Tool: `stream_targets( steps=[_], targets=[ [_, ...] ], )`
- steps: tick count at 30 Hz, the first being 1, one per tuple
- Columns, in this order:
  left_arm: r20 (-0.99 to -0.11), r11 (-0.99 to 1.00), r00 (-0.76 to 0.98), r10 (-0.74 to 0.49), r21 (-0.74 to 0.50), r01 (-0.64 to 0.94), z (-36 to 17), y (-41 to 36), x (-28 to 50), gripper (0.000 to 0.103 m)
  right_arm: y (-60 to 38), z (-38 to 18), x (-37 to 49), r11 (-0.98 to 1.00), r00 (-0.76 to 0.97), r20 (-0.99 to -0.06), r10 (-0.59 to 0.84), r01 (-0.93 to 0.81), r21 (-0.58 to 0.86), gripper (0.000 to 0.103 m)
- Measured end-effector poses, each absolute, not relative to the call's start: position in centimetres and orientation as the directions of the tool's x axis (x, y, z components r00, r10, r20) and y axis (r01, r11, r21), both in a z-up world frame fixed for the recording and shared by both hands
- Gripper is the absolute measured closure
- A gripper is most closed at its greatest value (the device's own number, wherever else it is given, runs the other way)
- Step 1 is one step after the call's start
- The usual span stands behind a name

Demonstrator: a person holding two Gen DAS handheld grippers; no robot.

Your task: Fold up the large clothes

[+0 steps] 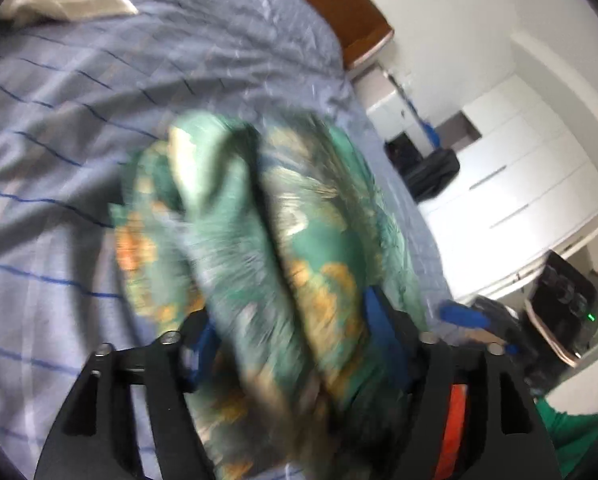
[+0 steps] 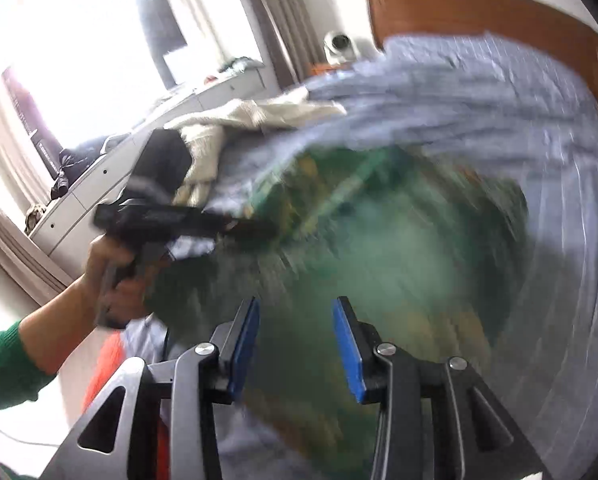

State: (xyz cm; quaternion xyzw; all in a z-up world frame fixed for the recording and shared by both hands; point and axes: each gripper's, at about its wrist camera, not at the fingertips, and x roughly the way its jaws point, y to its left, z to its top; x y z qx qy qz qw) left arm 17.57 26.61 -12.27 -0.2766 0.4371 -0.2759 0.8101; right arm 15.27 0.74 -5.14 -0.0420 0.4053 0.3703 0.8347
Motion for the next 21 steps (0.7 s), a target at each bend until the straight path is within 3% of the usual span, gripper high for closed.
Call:
stream_targets(
  steps=[2, 6, 9, 16, 21],
  targets=[
    [-0.555, 0.703, 0.504, -0.661, -0.694, 0.158, -12.9, 29.1, 16.7, 0.012, 3.0, -6.4, 16.4, 0.703, 0.373, -0.706, 0.602, -0.667, 0.247, 0.064],
    [-0.561, 0.662, 0.495, -0.663, -0.749, 0.038, -16.1, 32.5, 15.8, 0.01, 6.9, -11.6, 17.7, 0.697, 0.299, -0.762, 0.574, -0.667, 0.264, 0.062],
    [-0.536, 0.638, 0.475, -0.698, -0.766, 0.075, -17.0, 32.0, 15.8, 0.004, 7.1, -11.9, 17.4, 0.712, 0.329, -0.744, 0.581, -0.649, 0.269, 0.062],
    [-0.509, 0.593, 0.385, -0.77, -0.794, 0.135, -18.3, 29.0, 21.5, 0.001, 7.0, -12.1, 16.9, 0.716, 0.331, -0.75, 0.573, -0.648, 0.262, 0.063],
    [-0.557, 0.608, 0.277, -0.783, -0.779, 0.153, -18.7, 25.6, 25.0, 0.0, 7.0, -12.5, 16.5, 0.726, 0.352, -0.746, 0.565, -0.643, 0.246, 0.063]
  ],
)
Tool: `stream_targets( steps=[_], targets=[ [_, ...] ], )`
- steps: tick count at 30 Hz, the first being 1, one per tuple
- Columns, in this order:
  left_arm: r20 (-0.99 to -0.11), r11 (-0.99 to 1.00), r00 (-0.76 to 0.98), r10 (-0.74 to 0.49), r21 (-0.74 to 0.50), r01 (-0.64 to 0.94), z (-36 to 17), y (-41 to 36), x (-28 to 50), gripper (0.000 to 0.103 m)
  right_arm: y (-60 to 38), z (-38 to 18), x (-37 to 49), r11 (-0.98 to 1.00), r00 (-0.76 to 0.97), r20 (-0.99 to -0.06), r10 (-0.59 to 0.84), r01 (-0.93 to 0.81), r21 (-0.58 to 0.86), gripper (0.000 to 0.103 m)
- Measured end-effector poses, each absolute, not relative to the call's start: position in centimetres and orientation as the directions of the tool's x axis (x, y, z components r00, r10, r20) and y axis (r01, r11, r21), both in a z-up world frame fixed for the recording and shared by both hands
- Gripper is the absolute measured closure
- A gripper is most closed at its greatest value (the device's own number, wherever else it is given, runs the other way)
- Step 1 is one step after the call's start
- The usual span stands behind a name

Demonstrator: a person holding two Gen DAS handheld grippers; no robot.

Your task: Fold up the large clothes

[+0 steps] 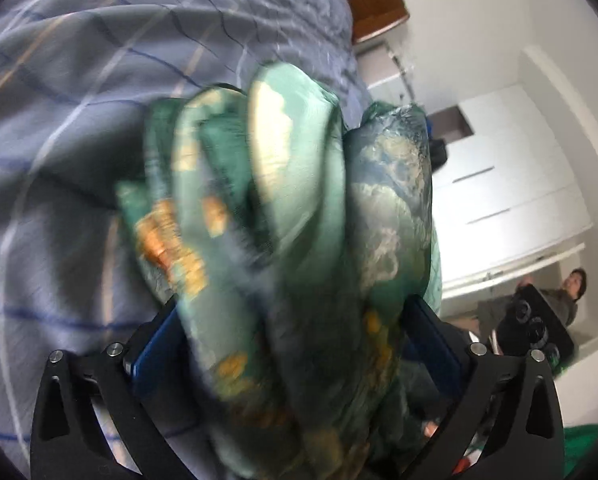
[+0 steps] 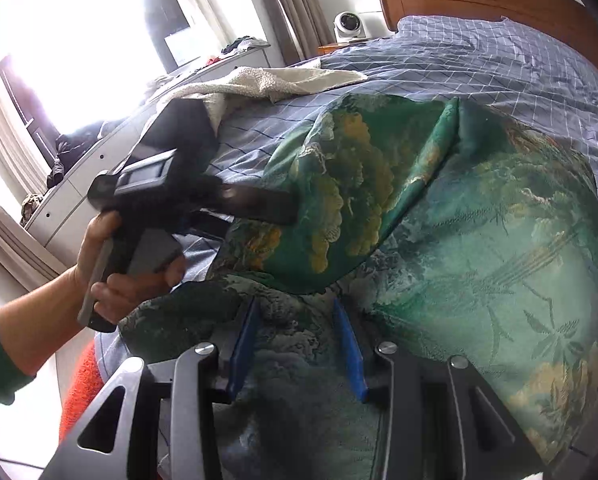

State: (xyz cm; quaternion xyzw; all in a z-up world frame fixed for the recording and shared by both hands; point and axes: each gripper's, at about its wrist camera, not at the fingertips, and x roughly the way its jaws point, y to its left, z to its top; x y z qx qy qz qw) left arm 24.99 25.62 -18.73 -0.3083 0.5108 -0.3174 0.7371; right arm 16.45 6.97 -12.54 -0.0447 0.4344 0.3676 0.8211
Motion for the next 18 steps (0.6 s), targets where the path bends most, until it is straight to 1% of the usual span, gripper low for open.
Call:
stream_targets(
  steps=[2, 4, 5, 8, 10, 11, 13, 14, 16, 18],
  targets=[
    [-0.666, 0.705, 0.236, -0.708, -0.689, 0.171, -18.4, 22.9, 26.5, 0.0, 7.1, -12.8, 16.4, 0.734, 0.365, -0.746, 0.557, -0.636, 0.238, 0.063],
    [-0.738, 0.767, 0.209, -0.641, -0.619, 0.167, -18.6, 21.0, 27.4, 0.0, 7.4, -13.0, 16.2, 0.744, 0.383, -0.748, 0.542, -0.633, 0.215, 0.063],
    [-0.753, 0.779, 0.198, -0.627, -0.605, 0.165, -18.6, 20.6, 27.8, 0.0, 7.7, -13.3, 16.1, 0.753, 0.395, -0.755, 0.524, -0.629, 0.193, 0.063],
    [-0.719, 0.746, 0.199, -0.666, -0.643, 0.174, -18.8, 21.4, 27.7, 0.001, 7.5, -13.0, 15.6, 0.762, 0.417, -0.747, 0.518, -0.622, 0.182, 0.063],
    [-0.712, 0.746, 0.221, -0.666, -0.638, 0.194, -18.7, 21.7, 27.2, 0.008, 6.8, -11.9, 14.9, 0.764, 0.423, -0.737, 0.527, -0.615, 0.194, 0.063],
    [-0.708, 0.744, 0.228, -0.668, -0.639, 0.194, -18.7, 21.7, 27.0, 0.009, 6.2, -11.3, 14.6, 0.768, 0.423, -0.735, 0.53, -0.606, 0.205, 0.06],
    [-0.702, 0.742, 0.24, -0.67, -0.64, 0.199, -18.6, 21.7, 27.0, 0.012, 3.8, -9.9, 14.1, 0.772, 0.425, -0.708, 0.564, -0.575, 0.27, 0.043],
    [-0.7, 0.741, 0.243, -0.671, -0.641, 0.199, -18.6, 21.7, 27.0, 0.012, 1.8, -9.3, 13.9, 0.782, 0.449, -0.682, 0.577, -0.545, 0.302, 0.038],
    [-0.698, 0.739, 0.244, -0.673, -0.644, 0.199, -18.5, 21.6, 26.8, 0.012, -2.5, -8.9, 14.1, 0.823, 0.513, -0.657, 0.553, -0.459, 0.334, 0.023],
    [-0.694, 0.737, 0.249, -0.676, -0.646, 0.199, -18.5, 21.9, 26.4, 0.012, -7.6, -10.2, 15.7, 0.868, 0.534, -0.686, 0.495, -0.335, 0.366, 0.022]
  ],
)
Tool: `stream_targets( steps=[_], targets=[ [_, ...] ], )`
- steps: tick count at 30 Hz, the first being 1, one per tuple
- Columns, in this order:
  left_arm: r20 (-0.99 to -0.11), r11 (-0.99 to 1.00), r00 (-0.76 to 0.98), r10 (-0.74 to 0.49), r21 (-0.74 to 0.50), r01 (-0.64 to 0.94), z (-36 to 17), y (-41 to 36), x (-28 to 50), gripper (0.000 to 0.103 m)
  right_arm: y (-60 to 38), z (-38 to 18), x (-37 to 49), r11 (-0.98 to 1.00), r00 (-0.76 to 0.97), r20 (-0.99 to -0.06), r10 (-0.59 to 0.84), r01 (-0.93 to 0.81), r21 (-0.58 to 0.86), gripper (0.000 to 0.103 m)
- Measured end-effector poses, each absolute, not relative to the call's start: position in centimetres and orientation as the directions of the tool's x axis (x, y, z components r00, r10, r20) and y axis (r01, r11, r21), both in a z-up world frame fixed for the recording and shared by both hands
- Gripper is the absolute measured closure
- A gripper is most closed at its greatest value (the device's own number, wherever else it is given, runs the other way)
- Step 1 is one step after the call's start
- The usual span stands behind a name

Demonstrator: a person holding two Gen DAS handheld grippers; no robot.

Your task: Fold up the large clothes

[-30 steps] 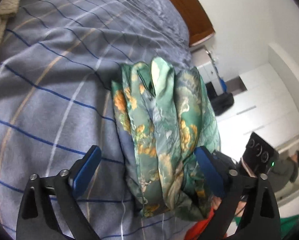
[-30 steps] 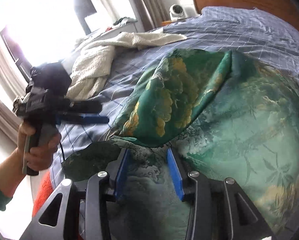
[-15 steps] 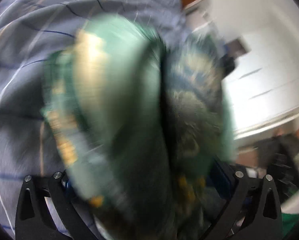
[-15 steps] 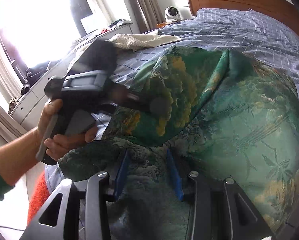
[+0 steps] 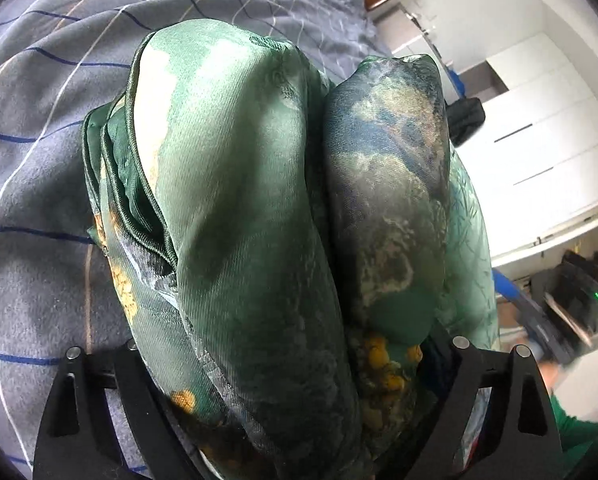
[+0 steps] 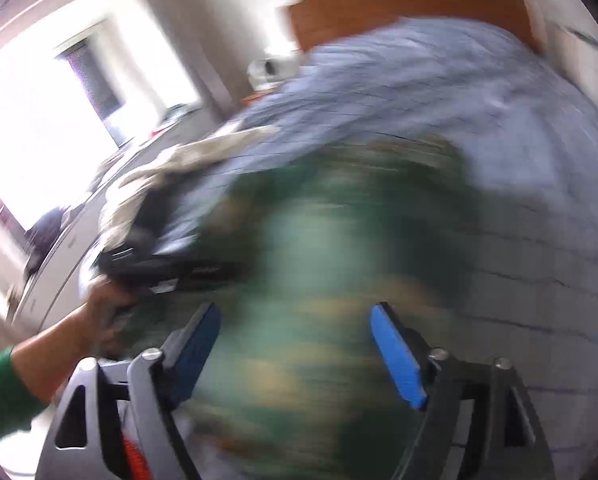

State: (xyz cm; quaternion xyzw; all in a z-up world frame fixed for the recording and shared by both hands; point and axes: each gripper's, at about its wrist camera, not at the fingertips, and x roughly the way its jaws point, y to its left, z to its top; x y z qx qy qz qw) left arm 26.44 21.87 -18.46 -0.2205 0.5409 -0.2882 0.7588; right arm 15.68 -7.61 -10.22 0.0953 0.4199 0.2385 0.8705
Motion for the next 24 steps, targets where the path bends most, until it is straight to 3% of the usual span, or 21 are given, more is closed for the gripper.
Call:
stream_targets(
  steps=[2, 5, 7, 11, 16, 19, 24],
  targets=[
    [-0.687, 0.733, 0.256, -0.68, -0.653, 0.193, -18.7, 22.2, 25.9, 0.011, -10.9, -12.6, 17.8, 0.868, 0.47, -0.731, 0.495, -0.235, 0.437, 0.021],
    [-0.682, 0.731, 0.27, -0.68, -0.657, 0.183, -19.0, 22.6, 24.7, 0.007, -12.9, -15.4, 19.9, 0.738, 0.361, -0.653, 0.666, -0.192, 0.647, 0.021],
    [-0.679, 0.73, 0.274, -0.681, -0.66, 0.178, -19.4, 22.5, 24.6, 0.001, -12.5, -16.7, 21.0, 0.701, 0.318, -0.631, 0.707, -0.2, 0.685, 0.011],
    [-0.702, 0.755, 0.291, -0.65, -0.638, 0.149, -19.4, 22.2, 24.0, 0.001, -11.8, -20.8, 23.7, 0.597, 0.246, -0.562, 0.79, -0.099, 0.796, 0.011],
    [-0.687, 0.764, 0.356, -0.633, -0.63, 0.142, -16.3, 22.1, 21.1, 0.038, -9.8, -16.9, 21.8, 0.673, 0.326, -0.595, 0.735, -0.244, 0.698, 0.038],
    [-0.655, 0.757, 0.399, -0.642, -0.624, 0.194, -12.8, 22.0, 19.4, 0.044, -9.1, -14.1, 19.7, 0.657, 0.365, -0.55, 0.752, -0.335, 0.676, 0.039],
    [-0.59, 0.751, 0.481, -0.649, -0.601, 0.274, -6.7, 21.0, 20.3, 0.044, -9.5, -9.2, 19.9, 0.596, 0.424, -0.429, 0.798, -0.451, 0.664, 0.039]
  ],
)
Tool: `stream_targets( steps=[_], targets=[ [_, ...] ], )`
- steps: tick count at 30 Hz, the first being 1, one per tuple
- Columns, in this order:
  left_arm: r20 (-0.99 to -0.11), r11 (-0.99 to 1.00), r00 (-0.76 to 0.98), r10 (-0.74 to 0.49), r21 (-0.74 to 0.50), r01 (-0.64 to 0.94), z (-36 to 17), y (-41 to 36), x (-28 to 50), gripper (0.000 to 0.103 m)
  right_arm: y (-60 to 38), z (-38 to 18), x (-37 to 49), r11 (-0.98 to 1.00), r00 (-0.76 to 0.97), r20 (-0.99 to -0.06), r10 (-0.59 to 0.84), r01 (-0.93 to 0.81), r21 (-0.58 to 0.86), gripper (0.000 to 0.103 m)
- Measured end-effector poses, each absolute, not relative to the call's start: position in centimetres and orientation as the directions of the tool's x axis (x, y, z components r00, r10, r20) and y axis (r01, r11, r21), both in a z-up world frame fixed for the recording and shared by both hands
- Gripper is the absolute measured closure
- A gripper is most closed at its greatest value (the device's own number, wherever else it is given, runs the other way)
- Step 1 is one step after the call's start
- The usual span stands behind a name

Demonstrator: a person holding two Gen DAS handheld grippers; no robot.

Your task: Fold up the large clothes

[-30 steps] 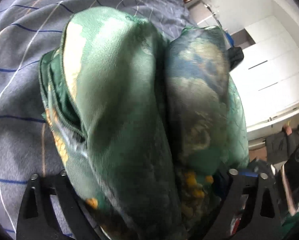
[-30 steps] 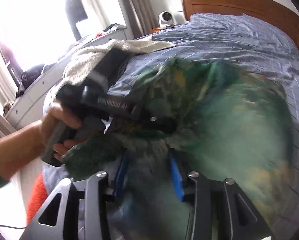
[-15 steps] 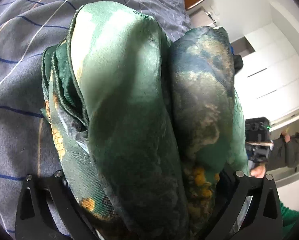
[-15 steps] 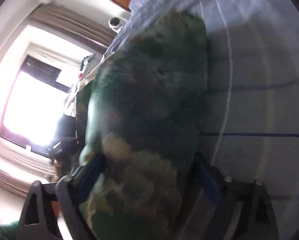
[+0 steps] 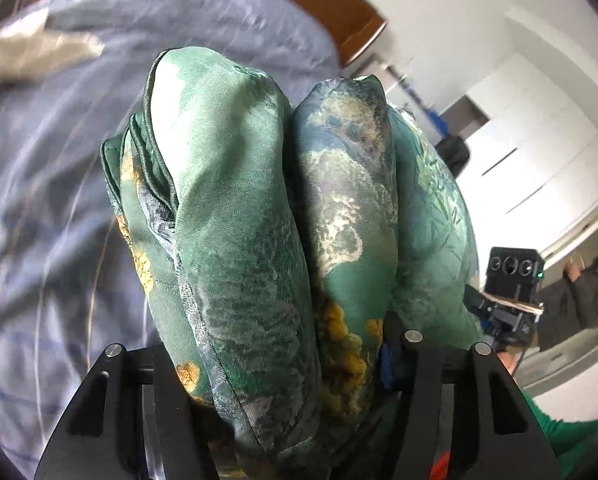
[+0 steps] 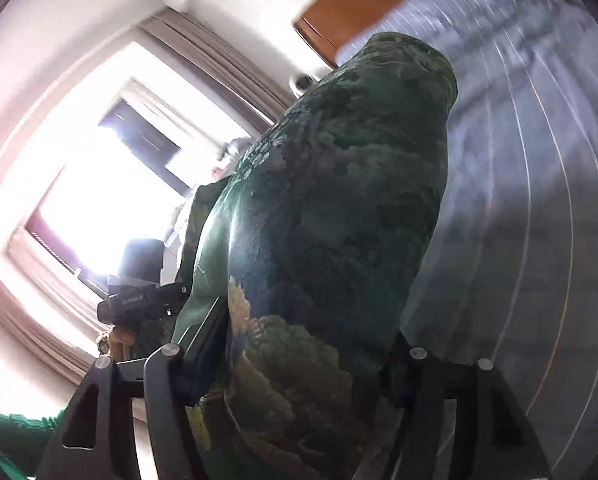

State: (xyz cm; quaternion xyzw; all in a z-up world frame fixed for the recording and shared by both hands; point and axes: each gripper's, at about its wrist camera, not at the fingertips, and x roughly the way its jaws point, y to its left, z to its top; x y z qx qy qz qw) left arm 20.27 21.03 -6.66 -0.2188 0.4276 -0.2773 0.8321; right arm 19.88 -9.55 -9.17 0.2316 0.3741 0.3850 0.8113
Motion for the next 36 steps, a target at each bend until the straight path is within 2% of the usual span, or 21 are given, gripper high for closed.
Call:
stream_targets(
  steps=[4, 8, 9, 11, 13, 14, 15, 17, 18, 19, 21, 24, 26, 29, 32, 36],
  targets=[
    [-0.567, 0.761, 0.524, -0.636, -0.573, 0.304, -3.8, 19.3, 24.7, 0.044, -11.4, -6.5, 23.7, 0.578, 0.454, -0.373, 0.809, -0.5, 0.645, 0.039],
    [-0.596, 0.786, 0.527, -0.606, -0.551, 0.281, -4.8, 17.8, 30.1, 0.044, -13.3, -7.1, 28.2, 0.583, 0.466, -0.371, 0.803, -0.487, 0.651, 0.039],
    [-0.606, 0.793, 0.525, -0.598, -0.544, 0.276, -5.6, 17.7, 30.8, 0.04, -13.7, -8.0, 29.9, 0.584, 0.463, -0.378, 0.802, -0.469, 0.663, 0.038],
    [-0.671, 0.821, 0.485, -0.561, -0.524, 0.224, -9.7, 16.9, 33.5, 0.026, -14.5, -10.5, 32.0, 0.585, 0.443, -0.406, 0.8, -0.42, 0.694, 0.035],
    [-0.74, 0.837, 0.408, -0.535, -0.528, 0.141, -14.3, 16.9, 35.3, 0.007, -14.9, -14.2, 33.9, 0.629, 0.417, -0.49, 0.765, -0.32, 0.708, 0.02],
    [-0.763, 0.842, 0.382, -0.522, -0.532, 0.088, -17.4, 17.2, 35.6, 0.0, -15.1, -16.4, 35.1, 0.658, 0.391, -0.549, 0.739, -0.246, 0.712, 0.016],
    [-0.727, 0.805, 0.384, -0.569, -0.589, 0.077, -18.5, 17.7, 35.5, 0.0, -15.7, -19.3, 35.6, 0.693, 0.357, -0.618, 0.701, -0.138, 0.707, 0.009],
    [-0.676, 0.761, 0.413, -0.61, -0.646, 0.065, -18.0, 18.8, 34.5, 0.0, -16.9, -20.3, 34.5, 0.634, 0.393, -0.555, 0.733, -0.103, 0.766, 0.005],
    [-0.669, 0.76, 0.427, -0.608, -0.647, 0.069, -17.3, 19.1, 34.2, 0.0, -17.2, -19.4, 33.4, 0.656, 0.426, -0.56, 0.711, -0.113, 0.747, 0.004],
    [-0.673, 0.774, 0.444, -0.592, -0.627, 0.081, -16.4, 19.4, 33.3, 0.001, -17.3, -18.5, 32.3, 0.683, 0.454, -0.569, 0.686, -0.132, 0.718, 0.004],
    [-0.696, 0.847, 0.512, -0.503, -0.514, 0.134, -13.0, 19.7, 30.2, 0.001, -17.4, -15.7, 29.3, 0.767, 0.521, -0.599, 0.608, -0.189, 0.613, 0.004],
    [-0.695, 0.929, 0.622, -0.361, -0.327, 0.173, -9.3, 20.0, 25.6, 0.001, -16.7, -10.9, 23.6, 0.915, 0.663, -0.637, 0.395, -0.219, 0.339, 0.004],
    [-0.638, 0.971, 0.734, -0.234, -0.184, 0.151, -6.6, 19.5, 20.8, 0.001, -16.0, -8.9, 20.6, 0.967, 0.724, -0.642, 0.253, -0.179, 0.179, 0.004],
    [-0.566, 0.994, 0.817, -0.109, -0.067, 0.086, -5.9, 17.6, 15.9, 0.001, -14.6, -6.1, 17.3, 0.996, 0.791, -0.61, 0.055, -0.089, -0.026, 0.004],
    [-0.515, 0.997, 0.854, -0.073, -0.016, 0.076, -4.9, 14.2, 13.7, 0.0, -14.2, -4.1, 16.7, 0.995, 0.824, -0.566, -0.03, -0.028, -0.094, 0.004],
    [-0.5, 0.995, 0.86, -0.103, -0.041, 0.095, -4.6, 10.0, 12.6, 0.0, -14.2, -2.4, 14.9, 0.993, 0.851, -0.521, -0.071, 0.01, -0.119, 0.004]
  ],
)
